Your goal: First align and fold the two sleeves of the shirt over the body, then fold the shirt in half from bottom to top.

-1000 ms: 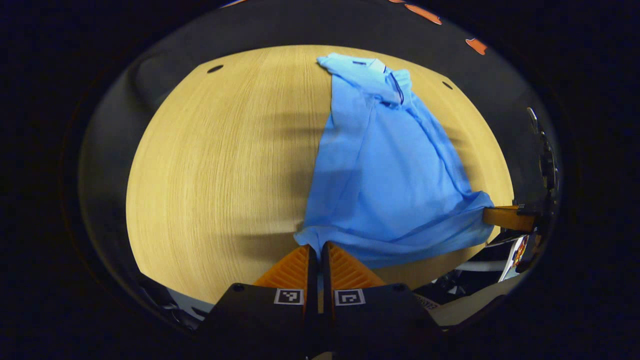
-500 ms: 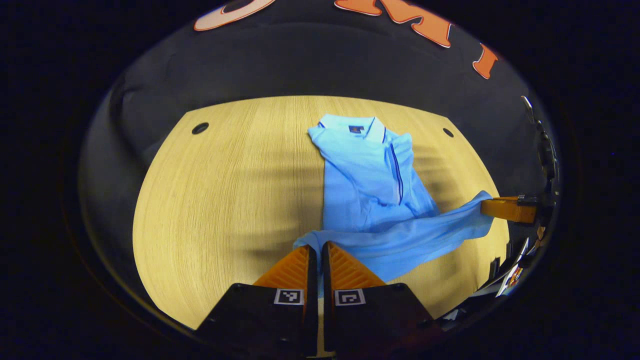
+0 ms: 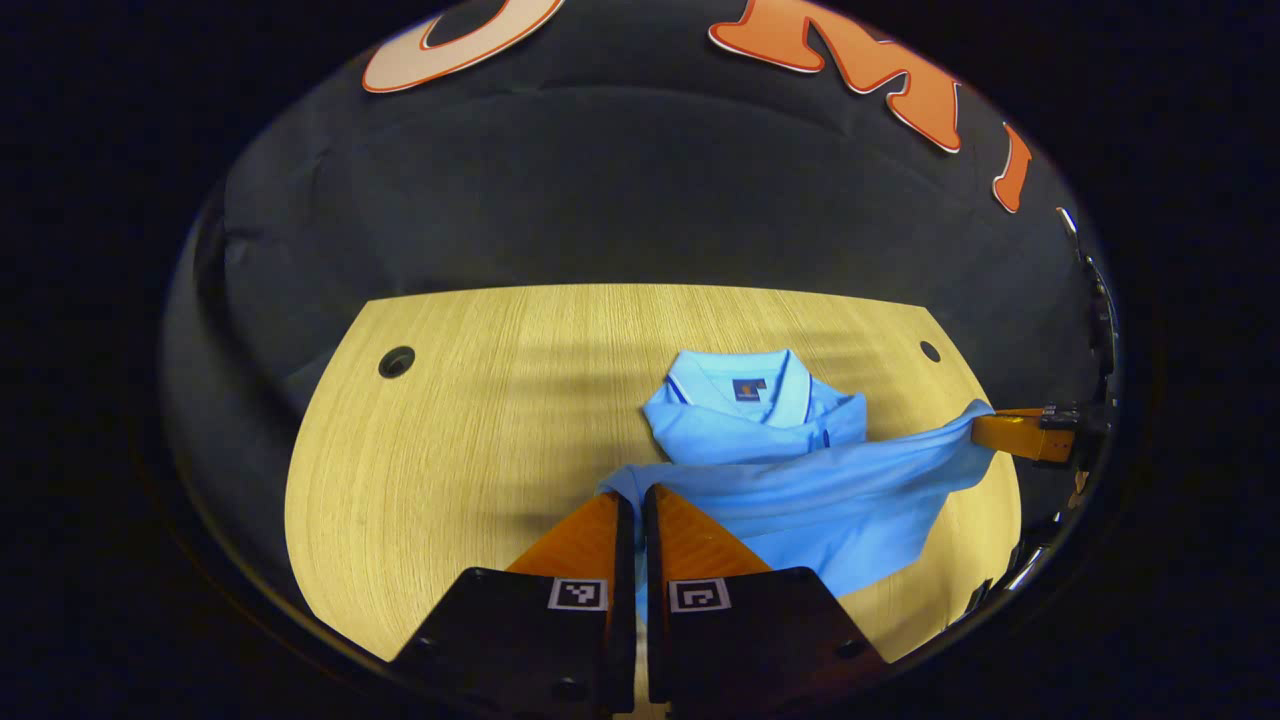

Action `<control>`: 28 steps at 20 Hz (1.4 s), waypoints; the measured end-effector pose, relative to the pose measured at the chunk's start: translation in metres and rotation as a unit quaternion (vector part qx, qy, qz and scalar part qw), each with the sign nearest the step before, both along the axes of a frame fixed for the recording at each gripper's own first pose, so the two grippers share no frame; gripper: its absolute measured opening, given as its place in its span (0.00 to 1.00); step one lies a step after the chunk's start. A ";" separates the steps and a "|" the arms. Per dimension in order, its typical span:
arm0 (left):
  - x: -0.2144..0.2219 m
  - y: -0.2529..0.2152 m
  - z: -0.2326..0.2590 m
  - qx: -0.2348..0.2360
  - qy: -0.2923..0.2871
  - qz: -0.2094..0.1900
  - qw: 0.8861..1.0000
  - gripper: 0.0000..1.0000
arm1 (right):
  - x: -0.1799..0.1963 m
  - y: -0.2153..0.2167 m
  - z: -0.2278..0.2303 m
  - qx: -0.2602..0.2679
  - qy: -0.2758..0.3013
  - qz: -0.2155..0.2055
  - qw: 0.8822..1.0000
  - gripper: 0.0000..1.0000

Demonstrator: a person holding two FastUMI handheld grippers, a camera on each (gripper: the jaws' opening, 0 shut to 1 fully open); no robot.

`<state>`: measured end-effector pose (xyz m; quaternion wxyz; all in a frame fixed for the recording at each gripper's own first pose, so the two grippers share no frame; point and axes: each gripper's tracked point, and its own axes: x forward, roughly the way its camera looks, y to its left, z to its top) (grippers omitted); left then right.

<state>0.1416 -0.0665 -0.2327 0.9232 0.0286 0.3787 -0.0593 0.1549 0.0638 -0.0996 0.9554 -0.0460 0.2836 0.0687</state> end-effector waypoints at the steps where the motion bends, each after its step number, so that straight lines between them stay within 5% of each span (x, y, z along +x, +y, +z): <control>1: 0.011 0.000 -0.001 0.003 0.000 -0.001 1.000 0.09 | 0.008 0.001 -0.003 0.001 0.001 -0.002 1.000 0.00; 5: 0.054 0.003 -0.025 0.020 0.001 0.000 1.000 0.09 | 0.062 0.004 -0.023 0.016 0.008 -0.024 1.000 0.01; 10: 0.063 0.008 -0.045 0.019 0.015 0.013 1.000 0.09 | 0.076 -0.001 -0.035 0.008 0.014 -0.030 0.999 0.09; 13: 0.072 0.011 -0.042 0.031 -0.011 0.015 0.999 0.77 | 0.074 0.005 -0.037 0.014 0.012 -0.025 1.000 0.26; 14: 0.074 0.011 -0.032 0.040 -0.029 0.017 0.999 1.00 | 0.073 0.005 -0.028 0.023 -0.001 -0.028 0.999 0.44; 17: 0.075 0.007 -0.003 0.063 -0.078 0.019 0.995 1.00 | 0.058 0.010 0.011 0.048 -0.046 -0.018 0.998 1.00; 24: 0.034 -0.014 0.095 0.053 -0.214 0.016 0.975 1.00 | -0.027 -0.004 0.105 0.023 -0.175 0.002 0.984 0.99; 28: -0.022 -0.012 0.153 0.035 -0.278 0.025 0.960 1.00 | -0.072 -0.022 0.117 0.038 -0.219 0.011 0.975 0.99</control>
